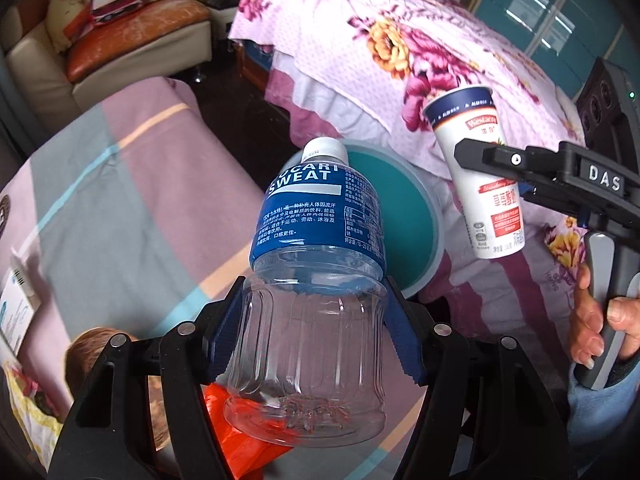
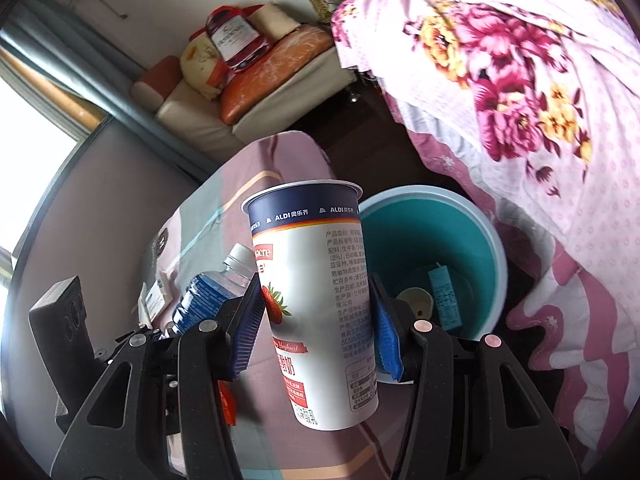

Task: Collect trash
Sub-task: 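Carry the water bottle and yogurt cup with both grippers over the bin, then open both grippers to drop the bottle and yogurt cup into the bin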

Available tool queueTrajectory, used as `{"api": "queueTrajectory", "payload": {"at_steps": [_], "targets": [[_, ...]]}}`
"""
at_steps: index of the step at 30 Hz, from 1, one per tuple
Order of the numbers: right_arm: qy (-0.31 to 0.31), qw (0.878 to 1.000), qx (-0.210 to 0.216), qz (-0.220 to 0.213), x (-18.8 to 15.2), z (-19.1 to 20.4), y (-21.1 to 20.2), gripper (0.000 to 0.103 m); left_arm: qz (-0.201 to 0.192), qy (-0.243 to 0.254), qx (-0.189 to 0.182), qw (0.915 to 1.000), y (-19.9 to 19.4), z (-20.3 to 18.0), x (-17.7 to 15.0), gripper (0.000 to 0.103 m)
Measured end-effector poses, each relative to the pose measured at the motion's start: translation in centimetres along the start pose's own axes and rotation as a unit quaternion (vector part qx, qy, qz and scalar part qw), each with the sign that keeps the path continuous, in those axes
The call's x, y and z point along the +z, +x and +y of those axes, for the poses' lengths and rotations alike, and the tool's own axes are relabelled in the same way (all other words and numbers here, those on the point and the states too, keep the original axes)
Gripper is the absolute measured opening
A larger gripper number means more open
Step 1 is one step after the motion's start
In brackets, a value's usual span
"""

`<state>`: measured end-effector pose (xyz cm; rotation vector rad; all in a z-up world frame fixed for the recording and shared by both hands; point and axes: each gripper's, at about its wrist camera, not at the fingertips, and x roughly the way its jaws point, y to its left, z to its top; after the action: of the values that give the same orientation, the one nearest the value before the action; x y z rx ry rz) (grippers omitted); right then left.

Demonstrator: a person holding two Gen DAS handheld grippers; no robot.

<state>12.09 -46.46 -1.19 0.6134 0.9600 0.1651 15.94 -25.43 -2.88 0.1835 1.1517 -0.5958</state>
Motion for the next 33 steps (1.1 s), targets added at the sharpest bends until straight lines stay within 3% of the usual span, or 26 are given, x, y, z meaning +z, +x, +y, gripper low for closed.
{"api": "queueTrajectory", "payload": {"at_steps": [17, 33], "targets": [[0.041, 0.999, -0.014, 0.012, 0.5, -5.3, 1.2, 0.049, 0.074, 0.038, -0.027, 0.9962, 7.7, -4.6, 1.4, 0.067], [0.046, 0.998, -0.017, 0.035, 0.3, -5.5, 3.2, 0.049, 0.059, 0.000, -0.038, 0.9975, 6.5, -2.6, 0.3, 0.079]]}}
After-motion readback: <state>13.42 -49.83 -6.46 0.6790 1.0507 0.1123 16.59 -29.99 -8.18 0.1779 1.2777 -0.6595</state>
